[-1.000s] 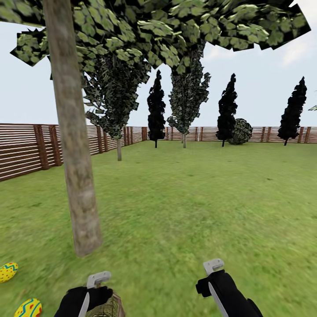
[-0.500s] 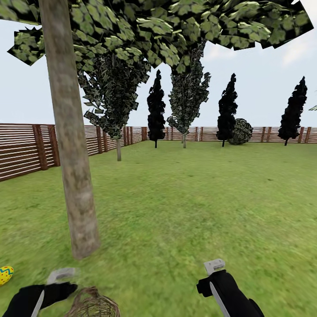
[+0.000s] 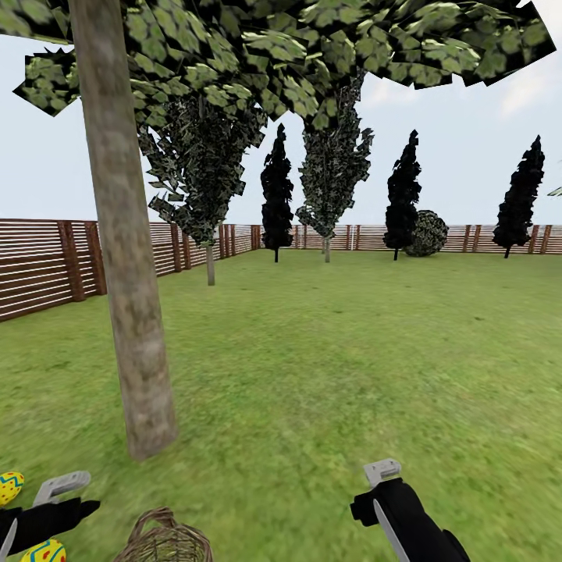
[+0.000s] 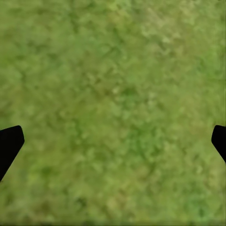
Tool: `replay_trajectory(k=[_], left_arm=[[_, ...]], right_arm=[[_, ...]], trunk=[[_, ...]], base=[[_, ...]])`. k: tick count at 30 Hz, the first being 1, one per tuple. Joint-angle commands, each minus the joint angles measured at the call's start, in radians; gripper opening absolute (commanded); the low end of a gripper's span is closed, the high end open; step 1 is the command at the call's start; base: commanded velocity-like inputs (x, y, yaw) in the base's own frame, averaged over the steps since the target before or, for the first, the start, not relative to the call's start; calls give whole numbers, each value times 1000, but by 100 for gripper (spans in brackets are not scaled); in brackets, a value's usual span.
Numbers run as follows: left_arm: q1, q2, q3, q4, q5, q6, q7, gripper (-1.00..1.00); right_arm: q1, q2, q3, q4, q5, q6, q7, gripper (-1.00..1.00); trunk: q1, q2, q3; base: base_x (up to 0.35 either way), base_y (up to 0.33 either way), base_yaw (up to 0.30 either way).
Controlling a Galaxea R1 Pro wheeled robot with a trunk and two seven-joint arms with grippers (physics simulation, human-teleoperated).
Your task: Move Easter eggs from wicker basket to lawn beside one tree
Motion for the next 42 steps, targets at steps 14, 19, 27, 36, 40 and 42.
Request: replay_trajectory(k=[14, 19, 27, 36, 40, 42], left_arm=[[-1, -13, -6, 2, -12, 4, -6, 100], [-1, -13, -6, 2, -12, 4, -6, 100], [-1, -16, -7, 2, -11, 4, -7, 100], [-1, -17, -1, 1, -9, 7, -8, 100], [-1, -18, -3, 1, -9, 8, -8, 100], [-1, -18, -3, 2, -9, 8, -8, 100]], right_arm=[[-1, -14, 4, -2, -1, 5, -6, 100], [-1, -14, 4, -2, -1, 6, -6, 100], [-1, -13, 4, -1, -1, 5, -6, 100], [-1, -12, 4, 0, -3, 5, -4, 100], [-1, -12, 4, 0, -3, 5, -4, 100], [-1, -12, 4, 0, -2, 5, -4, 100]], trunk=[[0, -1, -1], [0, -1, -1], [0, -1, -1], [0, -1, -1], [0, -1, -1], [0, -1, -1]], base=[[-118, -110, 0], [-249, -247, 0], [-189, -252, 0], [37, -23, 0], [294, 0, 0], [329, 0, 0]])
